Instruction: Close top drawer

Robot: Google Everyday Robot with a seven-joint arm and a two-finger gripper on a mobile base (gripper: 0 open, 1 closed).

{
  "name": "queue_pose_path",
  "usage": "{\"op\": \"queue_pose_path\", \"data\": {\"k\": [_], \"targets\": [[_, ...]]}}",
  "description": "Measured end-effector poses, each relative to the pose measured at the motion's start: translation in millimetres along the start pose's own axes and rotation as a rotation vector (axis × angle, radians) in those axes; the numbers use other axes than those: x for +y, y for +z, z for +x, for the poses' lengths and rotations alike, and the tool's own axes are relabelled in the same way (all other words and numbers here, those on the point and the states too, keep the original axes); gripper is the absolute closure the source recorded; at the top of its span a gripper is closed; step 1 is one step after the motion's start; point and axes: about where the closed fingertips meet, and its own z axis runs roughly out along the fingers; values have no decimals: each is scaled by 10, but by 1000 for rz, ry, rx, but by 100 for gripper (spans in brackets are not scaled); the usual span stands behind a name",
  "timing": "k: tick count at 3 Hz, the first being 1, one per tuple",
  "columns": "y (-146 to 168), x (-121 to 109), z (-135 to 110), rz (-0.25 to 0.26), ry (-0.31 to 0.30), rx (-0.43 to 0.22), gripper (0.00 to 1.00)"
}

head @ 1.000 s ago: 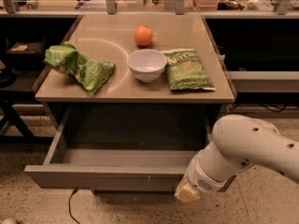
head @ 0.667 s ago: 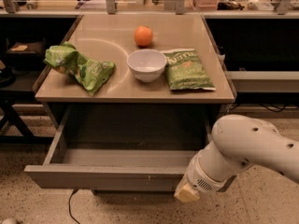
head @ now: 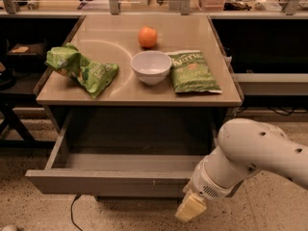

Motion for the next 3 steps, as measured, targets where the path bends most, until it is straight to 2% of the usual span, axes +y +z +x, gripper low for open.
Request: {"op": "queue_pose_path", "data": {"k": [1,2,3], "targets": [[0,0,0,0,0,0,0],[0,0,0,0,0,0,0],[0,0,0,0,0,0,18]]}}
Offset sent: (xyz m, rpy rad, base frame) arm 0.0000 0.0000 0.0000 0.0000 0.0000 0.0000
